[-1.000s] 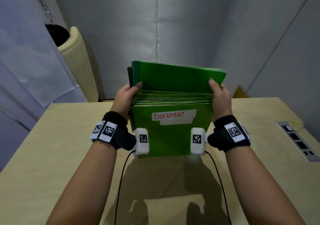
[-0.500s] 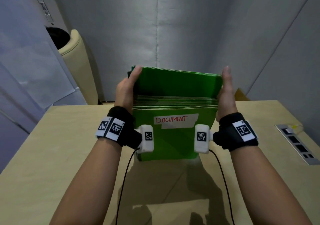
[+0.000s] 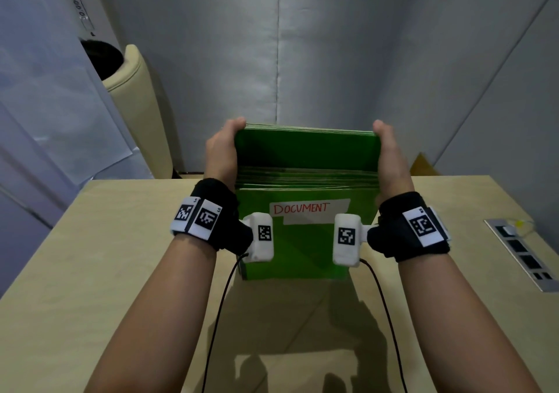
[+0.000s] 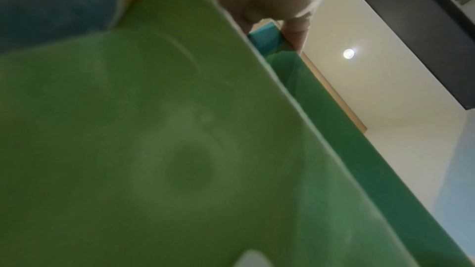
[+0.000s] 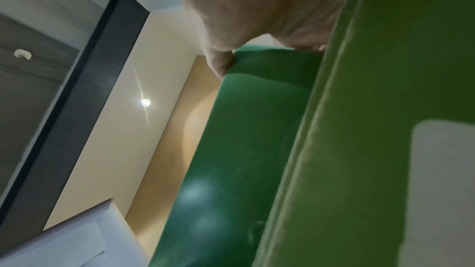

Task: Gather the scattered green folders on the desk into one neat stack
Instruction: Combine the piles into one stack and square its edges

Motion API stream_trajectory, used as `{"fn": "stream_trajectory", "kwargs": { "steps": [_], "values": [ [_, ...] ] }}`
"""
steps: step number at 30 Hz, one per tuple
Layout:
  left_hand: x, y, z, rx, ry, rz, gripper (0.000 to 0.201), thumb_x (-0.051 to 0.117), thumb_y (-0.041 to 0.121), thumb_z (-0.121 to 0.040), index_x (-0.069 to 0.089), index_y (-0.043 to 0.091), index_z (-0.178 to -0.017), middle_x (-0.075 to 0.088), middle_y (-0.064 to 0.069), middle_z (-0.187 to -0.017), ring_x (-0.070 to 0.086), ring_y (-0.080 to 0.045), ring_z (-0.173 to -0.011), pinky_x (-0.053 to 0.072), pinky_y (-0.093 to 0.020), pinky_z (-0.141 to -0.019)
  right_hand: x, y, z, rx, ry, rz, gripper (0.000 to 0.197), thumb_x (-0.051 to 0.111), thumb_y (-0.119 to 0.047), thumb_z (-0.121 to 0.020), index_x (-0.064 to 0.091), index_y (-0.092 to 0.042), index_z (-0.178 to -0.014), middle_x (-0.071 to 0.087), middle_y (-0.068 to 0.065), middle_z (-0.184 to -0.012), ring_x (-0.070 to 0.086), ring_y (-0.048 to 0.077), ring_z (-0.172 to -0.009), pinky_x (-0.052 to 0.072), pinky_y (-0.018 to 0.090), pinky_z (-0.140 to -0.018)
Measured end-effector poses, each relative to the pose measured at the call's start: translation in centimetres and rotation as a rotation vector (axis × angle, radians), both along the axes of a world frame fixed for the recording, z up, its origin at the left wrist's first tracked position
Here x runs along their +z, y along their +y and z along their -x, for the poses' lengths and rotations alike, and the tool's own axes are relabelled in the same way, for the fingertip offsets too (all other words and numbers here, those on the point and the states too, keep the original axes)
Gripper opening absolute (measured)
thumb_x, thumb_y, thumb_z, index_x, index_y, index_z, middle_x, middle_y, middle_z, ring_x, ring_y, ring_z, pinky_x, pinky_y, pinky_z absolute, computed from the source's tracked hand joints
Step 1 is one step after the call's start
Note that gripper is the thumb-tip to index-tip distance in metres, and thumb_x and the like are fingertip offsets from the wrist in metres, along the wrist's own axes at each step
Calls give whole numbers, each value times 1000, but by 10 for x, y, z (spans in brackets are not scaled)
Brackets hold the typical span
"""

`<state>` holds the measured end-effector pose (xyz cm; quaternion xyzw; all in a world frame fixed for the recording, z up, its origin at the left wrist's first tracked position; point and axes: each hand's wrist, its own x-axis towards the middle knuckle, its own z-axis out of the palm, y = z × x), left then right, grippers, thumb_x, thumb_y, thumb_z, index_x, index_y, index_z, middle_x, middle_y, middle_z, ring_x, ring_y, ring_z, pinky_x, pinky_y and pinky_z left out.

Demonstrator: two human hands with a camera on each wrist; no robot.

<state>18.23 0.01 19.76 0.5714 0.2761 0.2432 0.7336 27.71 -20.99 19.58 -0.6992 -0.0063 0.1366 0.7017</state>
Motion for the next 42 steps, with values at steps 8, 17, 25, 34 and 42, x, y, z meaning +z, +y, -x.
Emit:
{"fn": "stream_trajectory", "kwargs": {
  "steps": [8,17,25,34,42],
  "values": [
    [4,0,3,13,30,88,81,57,72,-63,59,13,-120,66,-9,-109,63,-31,-107,47,-50,-97,-11,5,-4,-54,-118,31,56,42,-75,-74,62,-22,-75,67,4,-87,65,23,-89,50,41,-88],
    [-29,2,24,-267,-230,-16,82,47,73,-78,52,14,-135,62,-11,-129,61,-28,-118,50,-44,-97,-58,-14,0,12,-177,-74,81,59,-82,-63,55,-27,-123,62,4,-124,56,27,-119,40,57,-105],
    [-107,-1,43,-237,-189,-49,118,84,55,-54,28,5,-146,56,-14,-132,60,-26,-118,52,-43,-95,-109,-36,19,211,-180,-80,97,87,-37,-60,38,-14,-140,67,-1,-118,67,9,-105,57,23,-78],
    [-157,7,57,-509,146,-125,129,93,48,-32,38,14,-144,59,-4,-131,57,-19,-120,46,-53,-101,-159,-29,23,158,5,-13,79,70,18,-69,39,-13,-135,61,12,-125,59,20,-111,46,53,-98],
    [-103,7,53,-349,-91,-12,112,82,63,-49,40,15,-140,63,-1,-128,60,-22,-119,49,-42,-98,-91,-22,25,55,-173,-207,102,66,-77,-63,47,-10,-136,64,10,-127,63,25,-115,55,38,-91]
  ]
}}
